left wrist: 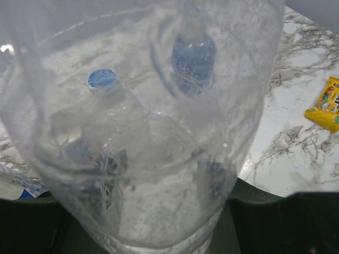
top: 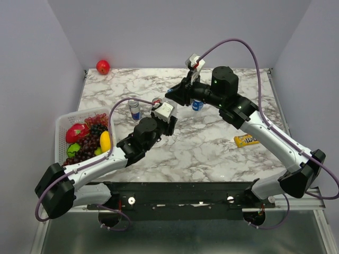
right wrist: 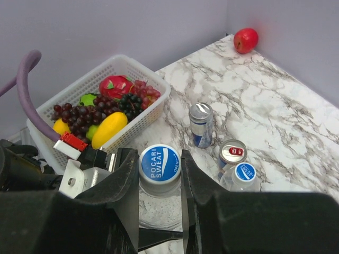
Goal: Screw on the bottle caps
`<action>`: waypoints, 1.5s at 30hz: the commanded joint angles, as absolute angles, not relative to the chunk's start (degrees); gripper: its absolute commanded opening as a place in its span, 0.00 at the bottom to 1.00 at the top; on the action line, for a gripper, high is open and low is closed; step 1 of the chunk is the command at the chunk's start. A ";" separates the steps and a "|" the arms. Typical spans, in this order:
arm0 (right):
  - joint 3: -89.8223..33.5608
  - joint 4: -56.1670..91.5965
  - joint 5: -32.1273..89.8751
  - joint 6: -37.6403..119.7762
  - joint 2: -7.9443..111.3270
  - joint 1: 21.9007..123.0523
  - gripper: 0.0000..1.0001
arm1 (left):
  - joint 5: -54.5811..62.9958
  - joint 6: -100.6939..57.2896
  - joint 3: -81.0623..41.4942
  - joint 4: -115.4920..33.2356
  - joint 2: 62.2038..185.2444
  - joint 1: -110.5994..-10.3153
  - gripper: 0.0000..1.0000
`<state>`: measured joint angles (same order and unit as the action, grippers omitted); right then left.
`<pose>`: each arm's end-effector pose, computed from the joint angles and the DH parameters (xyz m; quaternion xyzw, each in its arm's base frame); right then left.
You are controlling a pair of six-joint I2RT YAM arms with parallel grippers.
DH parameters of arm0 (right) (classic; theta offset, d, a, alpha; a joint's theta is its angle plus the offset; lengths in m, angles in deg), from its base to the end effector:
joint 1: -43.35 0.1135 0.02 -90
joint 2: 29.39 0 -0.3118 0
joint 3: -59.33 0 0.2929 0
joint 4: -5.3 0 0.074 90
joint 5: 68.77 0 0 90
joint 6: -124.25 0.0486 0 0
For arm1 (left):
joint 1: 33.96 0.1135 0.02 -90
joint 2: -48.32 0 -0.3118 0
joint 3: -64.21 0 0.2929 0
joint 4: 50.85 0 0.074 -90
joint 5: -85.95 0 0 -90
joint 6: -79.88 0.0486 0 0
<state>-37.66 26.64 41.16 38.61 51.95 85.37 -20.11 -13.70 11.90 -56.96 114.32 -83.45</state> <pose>0.2669 0.2628 0.4889 -0.3456 0.6536 0.3782 0.5571 0.2034 -0.2174 0.3131 0.2058 0.7218 -0.1974 0.6306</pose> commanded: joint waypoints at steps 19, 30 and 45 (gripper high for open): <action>-38.54 37.84 33.10 24.07 42.95 78.79 0.00 | 2.08 -4.59 17.13 -47.83 104.50 -76.59 0.99; -23.98 31.55 38.10 19.66 34.15 61.64 0.00 | 3.68 -7.14 12.23 -36.83 104.74 -72.63 0.99; -6.38 4.91 57.88 17.20 42.68 48.01 0.00 | 2.10 2.45 4.84 -28.13 110.37 -70.35 0.99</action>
